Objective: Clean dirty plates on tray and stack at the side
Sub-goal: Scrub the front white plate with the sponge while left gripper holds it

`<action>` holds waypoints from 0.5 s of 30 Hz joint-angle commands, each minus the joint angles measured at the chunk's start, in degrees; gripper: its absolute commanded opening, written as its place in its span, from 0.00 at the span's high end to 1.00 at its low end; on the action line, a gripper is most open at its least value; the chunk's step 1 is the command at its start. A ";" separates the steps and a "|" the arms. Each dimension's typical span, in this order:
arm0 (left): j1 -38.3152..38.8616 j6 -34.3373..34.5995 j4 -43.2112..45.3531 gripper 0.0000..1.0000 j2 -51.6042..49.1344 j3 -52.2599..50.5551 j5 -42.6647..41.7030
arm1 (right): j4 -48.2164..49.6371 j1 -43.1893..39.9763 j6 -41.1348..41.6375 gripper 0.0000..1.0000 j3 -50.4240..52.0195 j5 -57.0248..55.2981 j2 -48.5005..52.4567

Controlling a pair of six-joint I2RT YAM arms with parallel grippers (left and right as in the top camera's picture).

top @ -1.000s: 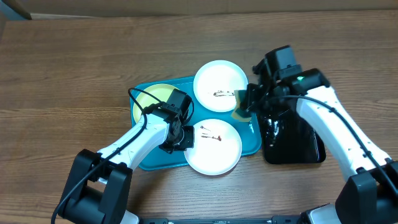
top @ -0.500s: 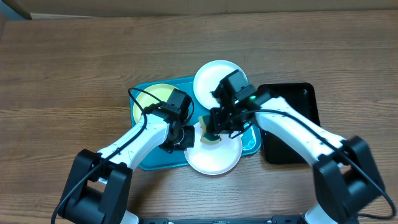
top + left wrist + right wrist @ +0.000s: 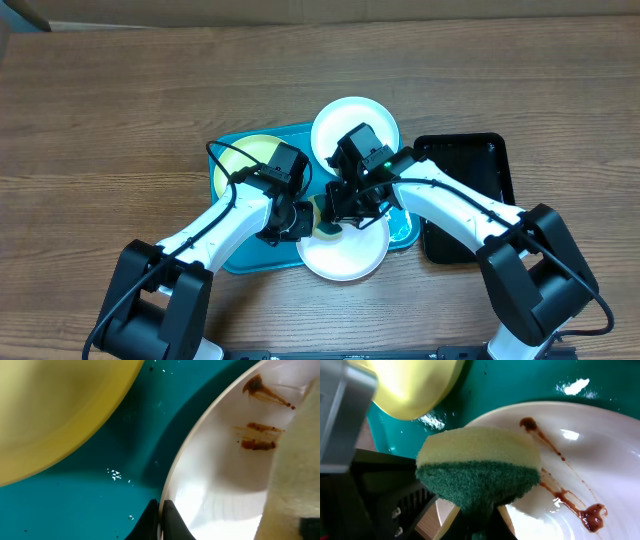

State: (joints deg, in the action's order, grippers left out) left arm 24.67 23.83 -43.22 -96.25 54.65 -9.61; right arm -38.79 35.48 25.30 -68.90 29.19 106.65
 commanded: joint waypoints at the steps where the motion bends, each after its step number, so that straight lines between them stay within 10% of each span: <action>1: 0.28 -1.11 0.04 0.96 -0.28 0.96 1.01 | 0.50 0.63 0.26 0.96 0.35 0.92 1.01; 15: 0.28 -1.09 0.11 0.96 -0.28 0.96 1.01 | 4.33 1.31 0.24 0.96 0.35 2.86 6.03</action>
State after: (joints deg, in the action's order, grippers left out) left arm 24.67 23.83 -43.22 -96.25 54.65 -9.56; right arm -35.73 36.49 25.47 -68.82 31.33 112.12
